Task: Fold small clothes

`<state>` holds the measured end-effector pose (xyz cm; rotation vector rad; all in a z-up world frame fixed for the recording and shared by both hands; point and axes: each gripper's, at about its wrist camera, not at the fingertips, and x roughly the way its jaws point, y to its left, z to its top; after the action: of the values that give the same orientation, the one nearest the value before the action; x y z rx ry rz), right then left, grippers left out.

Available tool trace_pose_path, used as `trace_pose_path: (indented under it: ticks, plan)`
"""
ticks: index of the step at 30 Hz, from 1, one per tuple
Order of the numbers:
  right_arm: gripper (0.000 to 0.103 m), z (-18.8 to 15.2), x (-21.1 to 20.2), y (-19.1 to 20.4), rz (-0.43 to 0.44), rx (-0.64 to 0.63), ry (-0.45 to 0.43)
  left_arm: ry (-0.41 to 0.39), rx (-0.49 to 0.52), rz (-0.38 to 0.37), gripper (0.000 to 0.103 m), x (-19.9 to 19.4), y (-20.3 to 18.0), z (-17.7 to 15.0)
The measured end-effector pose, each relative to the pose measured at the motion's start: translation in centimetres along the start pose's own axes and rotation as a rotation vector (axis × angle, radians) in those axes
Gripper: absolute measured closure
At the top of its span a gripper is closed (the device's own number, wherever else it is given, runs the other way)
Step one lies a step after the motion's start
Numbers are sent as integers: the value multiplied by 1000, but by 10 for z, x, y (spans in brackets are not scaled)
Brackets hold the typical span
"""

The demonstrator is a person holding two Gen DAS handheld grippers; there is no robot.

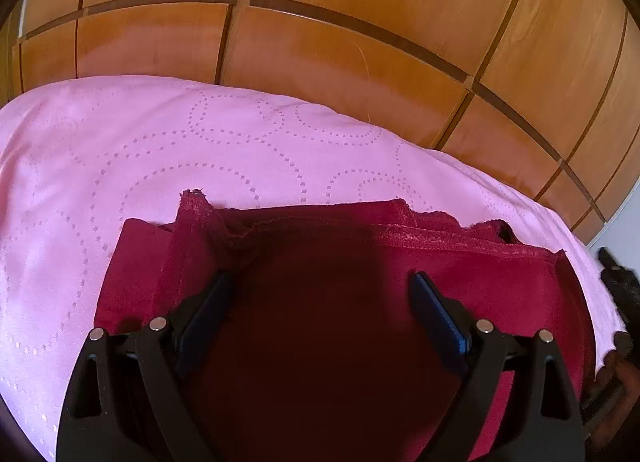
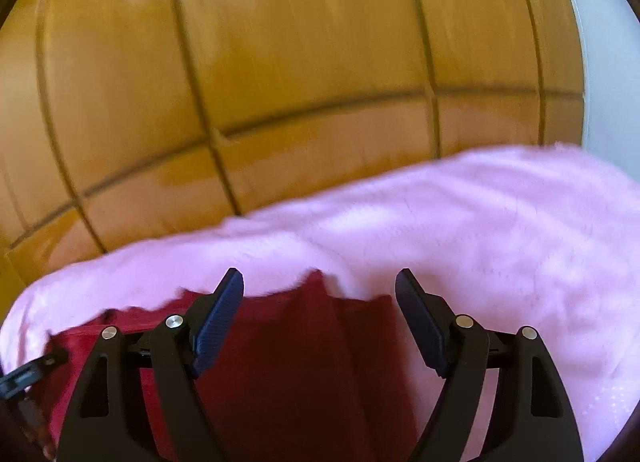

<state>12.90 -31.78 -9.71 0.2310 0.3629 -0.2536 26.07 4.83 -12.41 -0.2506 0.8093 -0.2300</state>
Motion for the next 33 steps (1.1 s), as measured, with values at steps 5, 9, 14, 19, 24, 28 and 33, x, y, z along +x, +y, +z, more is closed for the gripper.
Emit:
trace_pose_path:
  ticks: [5, 9, 14, 19, 24, 28, 33]
  plan:
    - [28, 7, 3, 62, 176, -215, 77, 0, 1, 0, 12, 0, -1, 1]
    - [39, -4, 35, 89, 253, -299, 190, -1, -2, -2, 12, 1, -1, 1]
    - [40, -27, 89, 60, 170, -185, 378, 5, 4, -5, 10, 3, -2, 1]
    - [46, -27, 91, 49, 136, -119, 362, 17, 18, 0, 8, 6, -6, 2]
    - [46, -30, 85, 57, 95, -170, 342, 3, 29, 47, 8, -4, -13, 0]
    - [28, -25, 72, 52, 91, -155, 259, -42, 35, 74, 6, -34, -14, -20]
    - [20, -19, 17, 37, 104, -70, 64, -54, 19, 58, 5, -58, -1, -44]
